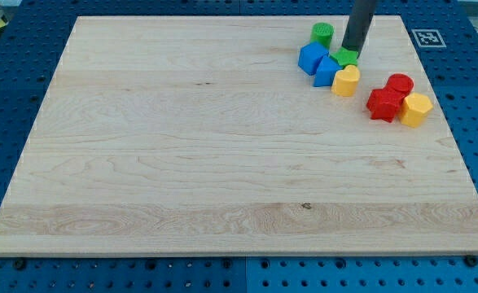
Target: Move your arm to separate the blue cube and the blue triangle
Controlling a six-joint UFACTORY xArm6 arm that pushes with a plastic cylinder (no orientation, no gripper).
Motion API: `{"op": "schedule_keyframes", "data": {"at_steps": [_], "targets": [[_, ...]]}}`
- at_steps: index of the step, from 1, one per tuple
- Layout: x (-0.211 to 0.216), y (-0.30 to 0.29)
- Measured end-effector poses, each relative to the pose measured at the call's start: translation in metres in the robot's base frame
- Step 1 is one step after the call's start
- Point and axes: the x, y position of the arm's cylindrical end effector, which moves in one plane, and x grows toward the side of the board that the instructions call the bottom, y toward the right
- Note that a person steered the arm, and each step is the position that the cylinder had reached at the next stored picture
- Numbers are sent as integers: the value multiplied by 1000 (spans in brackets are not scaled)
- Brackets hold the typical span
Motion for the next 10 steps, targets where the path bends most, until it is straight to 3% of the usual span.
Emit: {"op": "schedule_keyframes", "data": {"at_steps": [2, 3, 6, 8, 10], "targets": [[48, 0], [51, 0], [-116, 26], [-117, -31], [-60, -75]]}}
